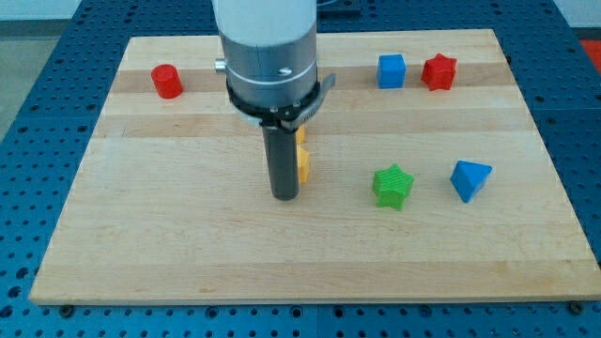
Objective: Move the green star to the right of the yellow hexagon
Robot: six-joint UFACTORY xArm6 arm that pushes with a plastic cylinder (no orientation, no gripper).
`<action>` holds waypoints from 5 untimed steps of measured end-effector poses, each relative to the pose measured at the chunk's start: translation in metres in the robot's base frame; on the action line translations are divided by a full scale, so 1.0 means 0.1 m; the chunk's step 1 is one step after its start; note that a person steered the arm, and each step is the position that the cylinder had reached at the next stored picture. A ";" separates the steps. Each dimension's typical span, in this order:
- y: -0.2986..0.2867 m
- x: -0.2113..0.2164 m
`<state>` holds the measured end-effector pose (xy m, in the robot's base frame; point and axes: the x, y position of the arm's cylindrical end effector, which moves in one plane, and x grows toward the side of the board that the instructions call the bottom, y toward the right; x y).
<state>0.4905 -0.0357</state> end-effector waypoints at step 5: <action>0.89 0.97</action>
<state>0.5873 0.0533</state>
